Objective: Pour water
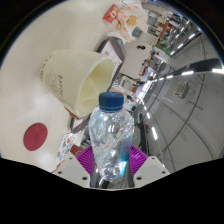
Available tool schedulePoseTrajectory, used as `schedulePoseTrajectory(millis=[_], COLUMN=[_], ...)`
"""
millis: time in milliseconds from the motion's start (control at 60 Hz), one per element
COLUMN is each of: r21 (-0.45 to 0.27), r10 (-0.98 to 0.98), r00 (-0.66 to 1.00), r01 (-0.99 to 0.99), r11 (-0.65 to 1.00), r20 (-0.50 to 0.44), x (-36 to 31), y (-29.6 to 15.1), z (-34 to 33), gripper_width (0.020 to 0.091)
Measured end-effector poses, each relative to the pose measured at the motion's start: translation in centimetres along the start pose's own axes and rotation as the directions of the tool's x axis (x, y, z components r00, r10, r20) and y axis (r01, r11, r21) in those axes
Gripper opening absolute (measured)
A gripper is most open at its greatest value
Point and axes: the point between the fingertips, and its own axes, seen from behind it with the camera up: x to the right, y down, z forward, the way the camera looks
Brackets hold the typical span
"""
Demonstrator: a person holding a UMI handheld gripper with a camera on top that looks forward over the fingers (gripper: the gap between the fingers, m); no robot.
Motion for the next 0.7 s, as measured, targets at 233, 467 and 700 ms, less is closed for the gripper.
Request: schedulePoseTrajectory(millis=[233,467,700], r21=[-0.010,-0.066,-0.294], r10=[0.304,0.884,0.902], r00=[0.950,0.407,-0.232], r01=[-0.304,-0.900,-0.947], r11=[0.953,0.432,-0.125], r20=[0.075,0.231,0.364], x=[0.9,1.7,-5.4], y=[1.5,3.8,1.0], z=[-1.0,-3.4,-3.9], gripper_width=[0.0426,0.0425,0.0425])
